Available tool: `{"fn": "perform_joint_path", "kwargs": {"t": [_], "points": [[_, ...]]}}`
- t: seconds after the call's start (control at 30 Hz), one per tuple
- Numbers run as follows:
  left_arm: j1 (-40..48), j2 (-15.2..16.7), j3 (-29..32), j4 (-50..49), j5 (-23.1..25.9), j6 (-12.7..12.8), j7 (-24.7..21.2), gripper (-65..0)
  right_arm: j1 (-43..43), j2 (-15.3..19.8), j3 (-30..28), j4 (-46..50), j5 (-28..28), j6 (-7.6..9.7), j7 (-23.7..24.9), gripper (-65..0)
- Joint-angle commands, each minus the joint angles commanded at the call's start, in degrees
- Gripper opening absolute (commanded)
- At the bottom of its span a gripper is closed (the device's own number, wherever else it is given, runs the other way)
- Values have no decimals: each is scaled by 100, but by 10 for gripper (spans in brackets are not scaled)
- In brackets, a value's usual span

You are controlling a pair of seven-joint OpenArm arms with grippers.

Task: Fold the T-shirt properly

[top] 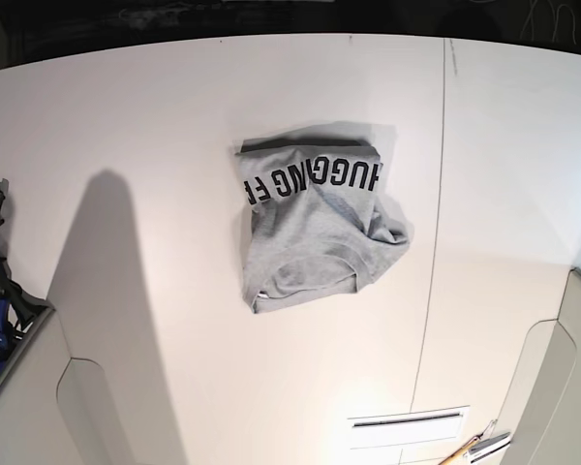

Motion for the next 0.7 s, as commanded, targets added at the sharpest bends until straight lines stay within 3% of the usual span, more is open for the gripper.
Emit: {"fn": "perform_joint_path", "kwargs": {"t": [0.17,0.37,0.7], "points": [[-970,214,507,-1091,0,2,0,-589,564,-525,0,-1014,-240,0,61,-650],[-1587,428,549,-1399,0,4,-212,-590,1069,-890,0,-1711,-455,0,297,-650],[-1895,573,549,-1397,-15,2,-389,-590,1300,-997,0,-1891,-662,0,643,-650]]}}
